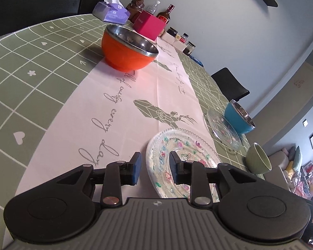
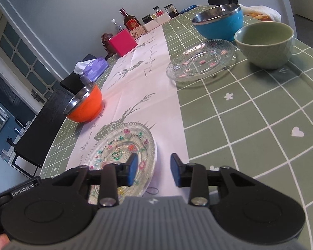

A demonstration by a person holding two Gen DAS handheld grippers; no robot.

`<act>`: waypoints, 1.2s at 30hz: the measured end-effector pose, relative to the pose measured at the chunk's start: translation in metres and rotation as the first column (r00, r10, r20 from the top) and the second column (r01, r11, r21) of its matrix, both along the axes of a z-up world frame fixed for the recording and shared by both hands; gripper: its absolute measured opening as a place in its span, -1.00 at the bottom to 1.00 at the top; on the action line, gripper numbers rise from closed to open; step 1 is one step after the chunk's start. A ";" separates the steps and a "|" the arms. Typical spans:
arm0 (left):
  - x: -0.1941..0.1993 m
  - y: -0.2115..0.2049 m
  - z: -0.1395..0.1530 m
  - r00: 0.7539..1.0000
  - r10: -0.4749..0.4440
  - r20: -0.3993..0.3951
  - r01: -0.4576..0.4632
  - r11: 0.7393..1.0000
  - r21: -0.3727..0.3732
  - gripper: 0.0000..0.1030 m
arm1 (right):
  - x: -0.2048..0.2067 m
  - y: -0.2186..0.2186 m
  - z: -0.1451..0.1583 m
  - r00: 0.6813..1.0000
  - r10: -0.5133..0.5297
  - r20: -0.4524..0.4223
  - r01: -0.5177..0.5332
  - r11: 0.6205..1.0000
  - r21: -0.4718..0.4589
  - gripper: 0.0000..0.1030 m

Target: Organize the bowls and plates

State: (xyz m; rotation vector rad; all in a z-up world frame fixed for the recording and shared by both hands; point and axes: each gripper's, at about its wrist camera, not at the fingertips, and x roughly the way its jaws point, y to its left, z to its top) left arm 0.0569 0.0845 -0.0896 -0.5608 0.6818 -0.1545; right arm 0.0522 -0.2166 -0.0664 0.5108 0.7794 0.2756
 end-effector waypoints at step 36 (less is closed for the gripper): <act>-0.019 -0.027 0.033 0.996 -0.087 -0.001 0.085 0.961 0.262 -0.49 | -0.026 0.026 0.028 0.995 0.085 0.054 -0.069 0.966 -0.248 -0.41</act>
